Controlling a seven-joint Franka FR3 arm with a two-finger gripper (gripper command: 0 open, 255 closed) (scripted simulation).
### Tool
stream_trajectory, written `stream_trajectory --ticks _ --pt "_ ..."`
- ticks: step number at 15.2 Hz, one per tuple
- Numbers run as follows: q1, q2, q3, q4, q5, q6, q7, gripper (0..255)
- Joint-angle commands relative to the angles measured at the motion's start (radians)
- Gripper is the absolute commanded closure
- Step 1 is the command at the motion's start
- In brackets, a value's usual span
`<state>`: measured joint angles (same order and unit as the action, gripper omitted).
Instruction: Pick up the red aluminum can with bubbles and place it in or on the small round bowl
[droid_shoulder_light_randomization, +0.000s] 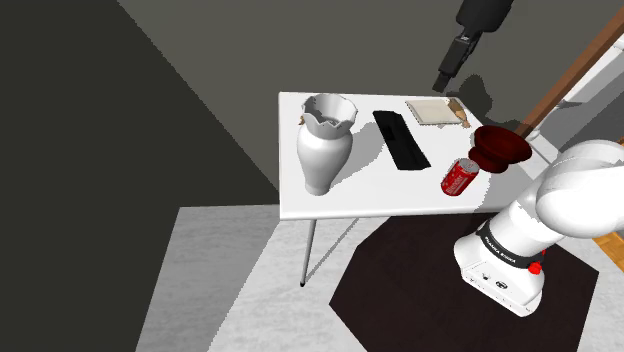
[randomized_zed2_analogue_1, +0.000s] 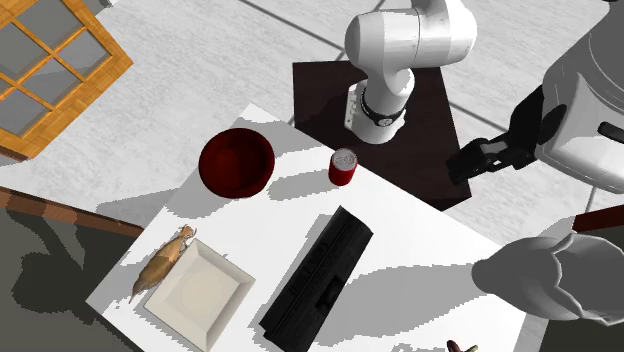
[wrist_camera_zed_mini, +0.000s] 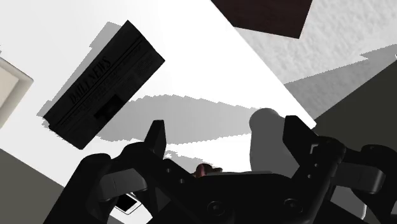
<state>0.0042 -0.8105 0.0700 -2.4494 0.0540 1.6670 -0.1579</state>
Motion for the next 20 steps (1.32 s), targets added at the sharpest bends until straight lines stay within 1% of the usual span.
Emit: stream_trajectory --ticks 1,6,11,16,20 --pt "0.000 0.000 0.000 0.000 0.000 0.000 0.000 0" --pt "-0.036 -0.032 -0.102 -0.132 -0.022 0.051 -0.084 0" --pt "-0.088 -0.034 -0.209 -0.244 -0.059 0.106 -0.172 0" --pt "-0.150 0.002 -0.322 -0.334 -0.112 0.173 -0.267 0" --pt "-0.203 0.067 -0.417 -0.388 -0.160 0.239 -0.347 0"
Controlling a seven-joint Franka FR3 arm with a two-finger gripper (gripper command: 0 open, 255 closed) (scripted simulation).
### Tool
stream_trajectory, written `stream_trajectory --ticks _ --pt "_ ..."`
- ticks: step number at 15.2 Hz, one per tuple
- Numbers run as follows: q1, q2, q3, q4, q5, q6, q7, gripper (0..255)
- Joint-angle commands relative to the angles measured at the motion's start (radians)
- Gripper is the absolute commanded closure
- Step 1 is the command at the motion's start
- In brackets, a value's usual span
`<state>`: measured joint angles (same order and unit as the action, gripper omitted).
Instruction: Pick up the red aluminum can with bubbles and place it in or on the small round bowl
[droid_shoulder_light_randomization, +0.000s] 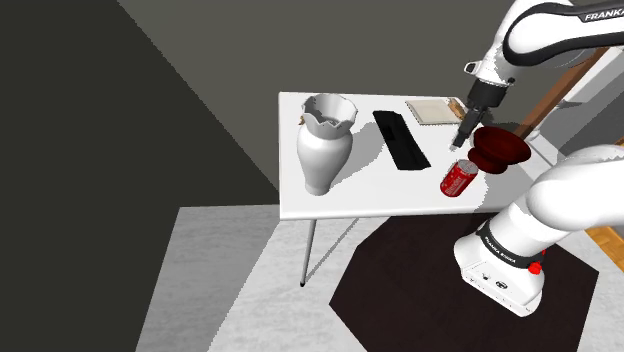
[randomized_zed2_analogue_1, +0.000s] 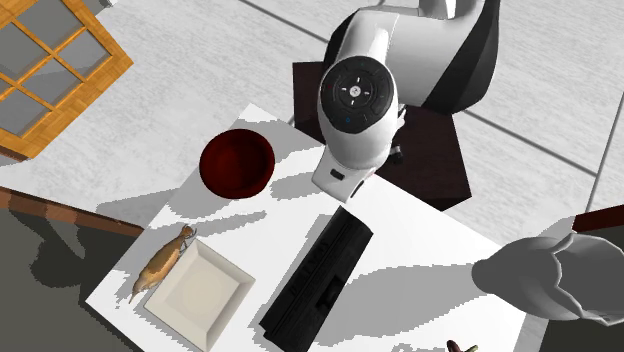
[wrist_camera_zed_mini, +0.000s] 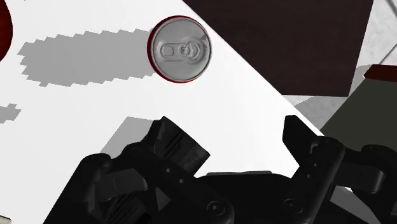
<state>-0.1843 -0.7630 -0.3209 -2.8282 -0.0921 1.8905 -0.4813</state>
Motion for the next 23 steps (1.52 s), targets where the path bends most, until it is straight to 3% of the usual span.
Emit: stream_trajectory --ticks 1,4,12,20,21,23 --pt "-0.027 0.041 -0.050 -0.020 -0.026 0.034 -0.044 0" --pt "-0.062 0.121 -0.125 -0.043 -0.061 0.095 -0.108 0" --pt "-0.061 0.189 -0.155 -0.123 -0.073 0.236 -0.122 0" --pt "-0.061 0.189 -0.155 -0.123 -0.073 0.236 -0.122 0" --pt "-0.061 0.189 -0.155 -0.123 -0.073 0.236 -0.122 255" --pt "-0.061 0.189 -0.155 -0.123 -0.074 0.236 -0.122 255"
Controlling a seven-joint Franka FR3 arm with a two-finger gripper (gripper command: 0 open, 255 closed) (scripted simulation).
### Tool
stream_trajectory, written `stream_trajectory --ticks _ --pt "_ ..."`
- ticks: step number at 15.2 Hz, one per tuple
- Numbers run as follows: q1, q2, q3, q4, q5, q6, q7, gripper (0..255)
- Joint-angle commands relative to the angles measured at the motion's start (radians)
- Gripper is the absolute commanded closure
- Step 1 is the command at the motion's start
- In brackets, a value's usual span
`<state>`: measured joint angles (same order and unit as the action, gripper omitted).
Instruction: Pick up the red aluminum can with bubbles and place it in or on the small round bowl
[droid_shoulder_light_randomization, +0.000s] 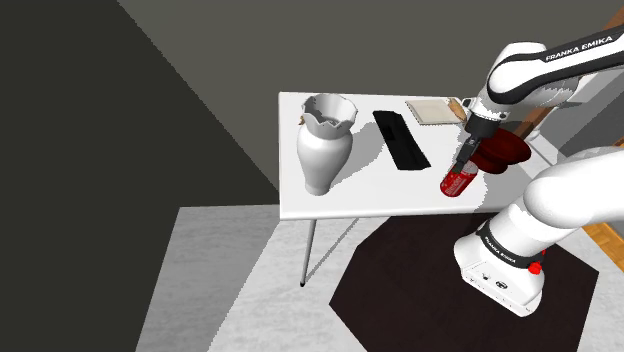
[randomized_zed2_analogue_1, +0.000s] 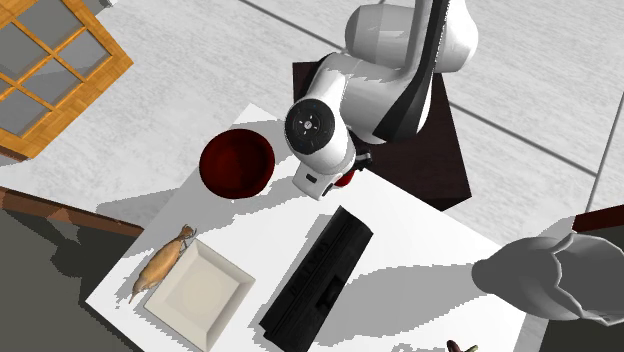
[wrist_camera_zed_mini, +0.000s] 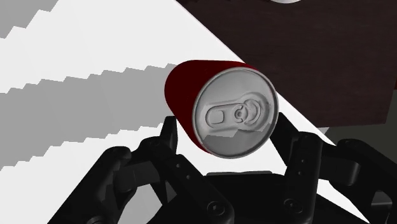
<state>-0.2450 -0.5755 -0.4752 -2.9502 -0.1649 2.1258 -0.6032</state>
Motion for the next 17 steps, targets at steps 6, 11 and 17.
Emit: stream_trajectory --ticks 6,11,17 --pt "0.000 0.000 0.000 -0.001 -0.001 0.000 0.000 255" --pt "-0.009 -0.060 0.020 0.022 0.001 -0.083 0.013 255" --pt "-0.016 -0.134 0.049 0.066 0.011 -0.199 0.029 255"
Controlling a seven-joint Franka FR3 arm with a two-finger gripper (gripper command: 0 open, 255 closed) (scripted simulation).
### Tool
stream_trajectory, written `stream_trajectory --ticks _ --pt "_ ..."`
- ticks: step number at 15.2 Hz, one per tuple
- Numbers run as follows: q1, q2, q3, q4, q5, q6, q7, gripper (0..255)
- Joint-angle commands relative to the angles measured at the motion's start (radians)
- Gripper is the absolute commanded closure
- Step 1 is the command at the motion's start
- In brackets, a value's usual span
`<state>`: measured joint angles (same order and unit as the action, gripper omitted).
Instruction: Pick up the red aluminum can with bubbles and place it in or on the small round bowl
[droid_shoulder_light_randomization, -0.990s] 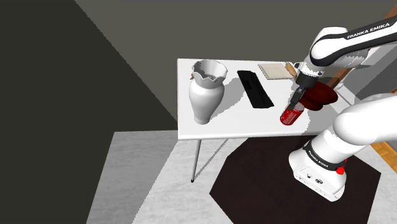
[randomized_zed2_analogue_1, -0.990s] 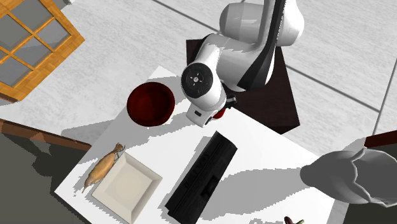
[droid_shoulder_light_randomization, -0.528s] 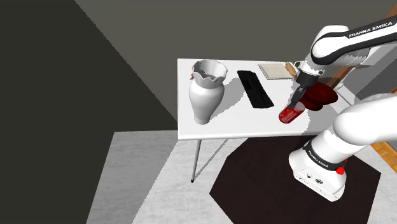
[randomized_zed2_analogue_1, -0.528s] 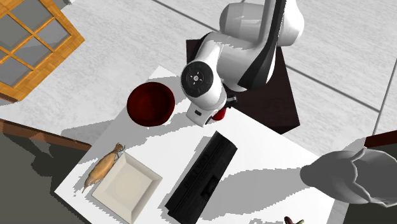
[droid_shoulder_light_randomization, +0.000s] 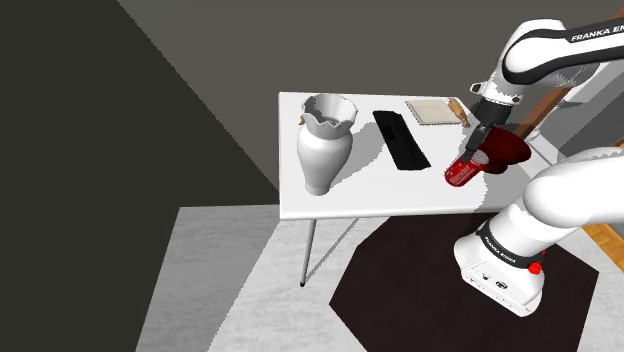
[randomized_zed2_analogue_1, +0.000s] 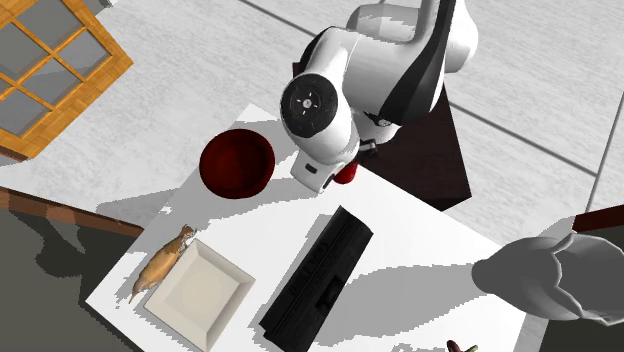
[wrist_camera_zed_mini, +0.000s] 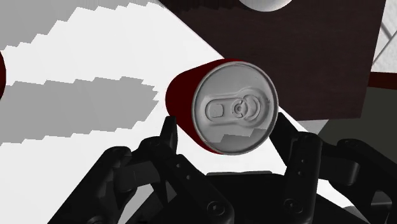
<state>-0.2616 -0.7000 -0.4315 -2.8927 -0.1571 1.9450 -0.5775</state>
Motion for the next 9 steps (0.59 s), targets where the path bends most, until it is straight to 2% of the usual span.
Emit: stream_trajectory --ticks 1,9 --pt "0.001 -0.020 0.010 0.017 0.006 -0.037 0.006 255" --pt "0.001 -0.086 0.043 0.090 0.025 -0.175 0.023 255"
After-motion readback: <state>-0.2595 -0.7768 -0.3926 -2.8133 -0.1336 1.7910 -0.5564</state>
